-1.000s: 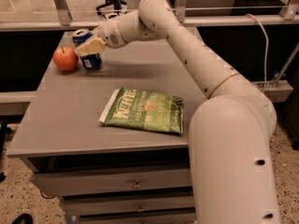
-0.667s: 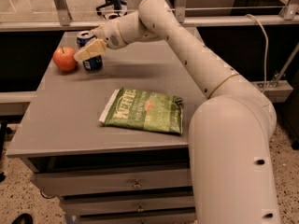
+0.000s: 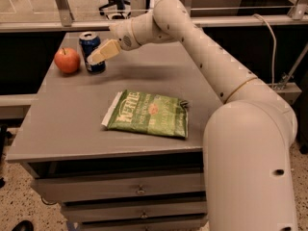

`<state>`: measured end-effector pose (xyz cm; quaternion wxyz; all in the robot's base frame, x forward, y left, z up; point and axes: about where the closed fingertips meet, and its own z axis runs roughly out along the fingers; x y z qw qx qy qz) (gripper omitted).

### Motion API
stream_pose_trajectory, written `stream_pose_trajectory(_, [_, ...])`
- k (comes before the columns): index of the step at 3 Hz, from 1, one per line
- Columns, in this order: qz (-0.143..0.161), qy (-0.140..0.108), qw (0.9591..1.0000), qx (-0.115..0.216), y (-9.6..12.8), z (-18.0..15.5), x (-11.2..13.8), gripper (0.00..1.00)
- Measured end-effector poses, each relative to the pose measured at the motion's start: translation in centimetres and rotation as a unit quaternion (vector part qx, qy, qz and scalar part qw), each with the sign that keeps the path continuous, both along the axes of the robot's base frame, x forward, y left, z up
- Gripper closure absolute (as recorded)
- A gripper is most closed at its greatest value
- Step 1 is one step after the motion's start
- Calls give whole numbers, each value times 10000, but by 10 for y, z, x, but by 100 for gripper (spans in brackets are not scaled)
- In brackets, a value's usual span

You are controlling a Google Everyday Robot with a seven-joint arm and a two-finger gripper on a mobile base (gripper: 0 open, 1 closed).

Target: Move pepsi can near apple

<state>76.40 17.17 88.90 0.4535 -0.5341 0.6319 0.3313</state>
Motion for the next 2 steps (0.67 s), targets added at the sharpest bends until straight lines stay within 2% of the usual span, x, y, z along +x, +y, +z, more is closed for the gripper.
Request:
stream_pose_trajectory(1, [-321,-61,9995,42,-61,-2,14,0])
stream_pose_trajectory(2, [-762,-179,9969,114,-137,1,26,0])
